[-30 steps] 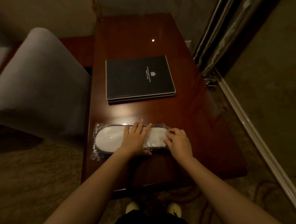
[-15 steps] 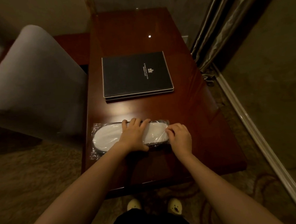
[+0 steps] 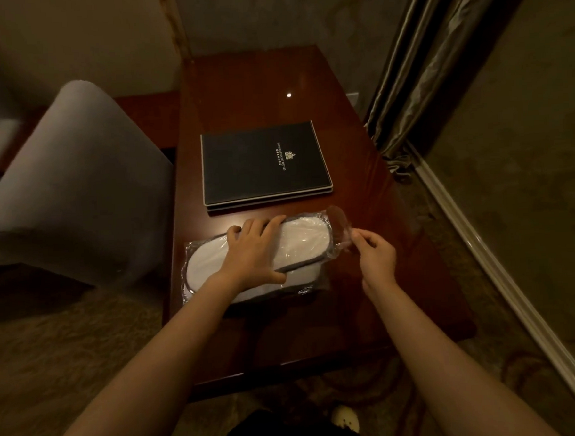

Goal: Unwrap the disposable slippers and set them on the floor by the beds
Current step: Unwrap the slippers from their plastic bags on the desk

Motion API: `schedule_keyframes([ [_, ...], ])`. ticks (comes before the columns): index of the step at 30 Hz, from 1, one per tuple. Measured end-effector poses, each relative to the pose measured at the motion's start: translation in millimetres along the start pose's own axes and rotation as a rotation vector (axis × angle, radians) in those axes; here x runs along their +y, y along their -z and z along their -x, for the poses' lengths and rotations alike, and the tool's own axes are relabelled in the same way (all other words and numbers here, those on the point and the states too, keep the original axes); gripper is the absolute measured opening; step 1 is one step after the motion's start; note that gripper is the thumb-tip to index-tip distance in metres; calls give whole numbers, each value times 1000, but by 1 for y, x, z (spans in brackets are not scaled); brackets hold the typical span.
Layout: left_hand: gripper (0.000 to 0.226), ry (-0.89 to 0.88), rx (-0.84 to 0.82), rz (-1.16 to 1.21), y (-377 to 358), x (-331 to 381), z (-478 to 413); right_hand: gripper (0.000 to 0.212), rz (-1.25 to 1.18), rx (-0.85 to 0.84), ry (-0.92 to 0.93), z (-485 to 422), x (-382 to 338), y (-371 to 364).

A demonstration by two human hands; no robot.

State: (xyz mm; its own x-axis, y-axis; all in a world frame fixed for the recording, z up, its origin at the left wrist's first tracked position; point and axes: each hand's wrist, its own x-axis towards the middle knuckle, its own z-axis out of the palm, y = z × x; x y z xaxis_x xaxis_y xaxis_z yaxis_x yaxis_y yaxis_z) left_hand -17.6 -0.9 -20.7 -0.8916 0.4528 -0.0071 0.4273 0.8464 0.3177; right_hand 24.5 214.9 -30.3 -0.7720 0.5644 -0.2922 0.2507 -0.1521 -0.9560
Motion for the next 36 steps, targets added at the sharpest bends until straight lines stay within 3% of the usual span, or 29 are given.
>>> schedule_keyframes([
  [4,107,8,29,10,6,2,2,17,4,-42,-35,1,-13,6],
  [7,108,34,37,20,11,1,4,20,284,38,243,10,-31,8],
  [10,108,53,65,11,16,1,5,19,509,-178,571,24,-52,5],
  [12,109,71,74,5,20,2,5,27,695,-342,633,30,-55,2],
  [14,108,109,75,17,23,4,5,31,826,-345,626,33,-54,4],
  [18,109,162,69,32,27,3,10,13,913,-357,720,32,-51,11],
  [23,110,166,56,41,31,8,12,12,669,-364,649,35,-56,22],
  [28,110,124,88,-42,35,9,20,14,446,-504,436,37,-64,27],
  [32,110,0,126,-99,36,22,25,25,550,-472,392,31,-78,14],
  [36,109,-42,160,-118,36,33,27,29,567,-561,281,33,-87,3],
])
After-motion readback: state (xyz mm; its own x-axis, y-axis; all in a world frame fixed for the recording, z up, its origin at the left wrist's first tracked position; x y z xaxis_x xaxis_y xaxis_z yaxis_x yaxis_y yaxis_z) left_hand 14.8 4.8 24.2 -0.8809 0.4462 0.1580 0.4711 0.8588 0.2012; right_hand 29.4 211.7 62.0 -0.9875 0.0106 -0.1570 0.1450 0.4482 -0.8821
